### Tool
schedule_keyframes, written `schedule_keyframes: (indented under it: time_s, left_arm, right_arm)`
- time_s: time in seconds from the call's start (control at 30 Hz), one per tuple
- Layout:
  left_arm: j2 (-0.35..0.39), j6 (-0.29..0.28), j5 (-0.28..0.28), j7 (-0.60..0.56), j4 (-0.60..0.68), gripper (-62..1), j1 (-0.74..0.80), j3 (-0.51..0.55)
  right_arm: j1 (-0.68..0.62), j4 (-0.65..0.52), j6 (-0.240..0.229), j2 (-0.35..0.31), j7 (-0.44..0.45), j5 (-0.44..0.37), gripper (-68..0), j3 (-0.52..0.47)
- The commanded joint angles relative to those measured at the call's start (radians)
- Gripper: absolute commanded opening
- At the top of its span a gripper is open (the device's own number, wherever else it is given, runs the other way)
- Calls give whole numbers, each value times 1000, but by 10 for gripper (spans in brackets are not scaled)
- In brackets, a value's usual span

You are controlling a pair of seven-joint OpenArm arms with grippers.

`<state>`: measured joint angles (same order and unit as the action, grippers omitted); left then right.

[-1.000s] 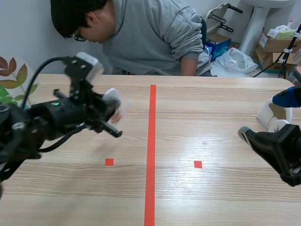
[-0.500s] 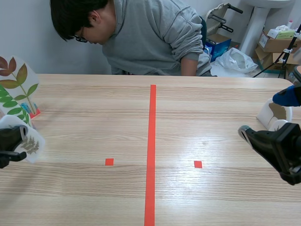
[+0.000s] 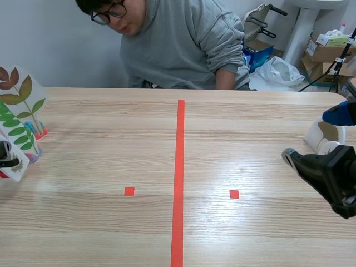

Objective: Do the leaf sorting experiment

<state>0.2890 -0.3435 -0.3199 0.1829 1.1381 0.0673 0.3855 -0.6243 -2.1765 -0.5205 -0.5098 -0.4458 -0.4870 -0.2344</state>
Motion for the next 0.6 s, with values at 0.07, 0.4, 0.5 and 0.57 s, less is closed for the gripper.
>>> schedule_keyframes:
  time_s: [0.07,0.4,0.5,0.57]
  left_arm:
    - [14,2,8,-37,-45,-559,-46,-1]
    - [13,14,49,-67,-125,-558,-73,-4]
    - [13,14,68,-66,-125,-558,-73,-4]
    - [13,14,77,-61,-125,-545,-73,-4]
  right_arm:
    - [13,-12,3,-8,11,-7,-172,-6]
    - [13,-12,3,-8,11,-7,-172,-6]
    - [13,-12,3,-8,11,-7,-172,-6]
    - [13,-12,3,-8,11,-7,-172,-6]
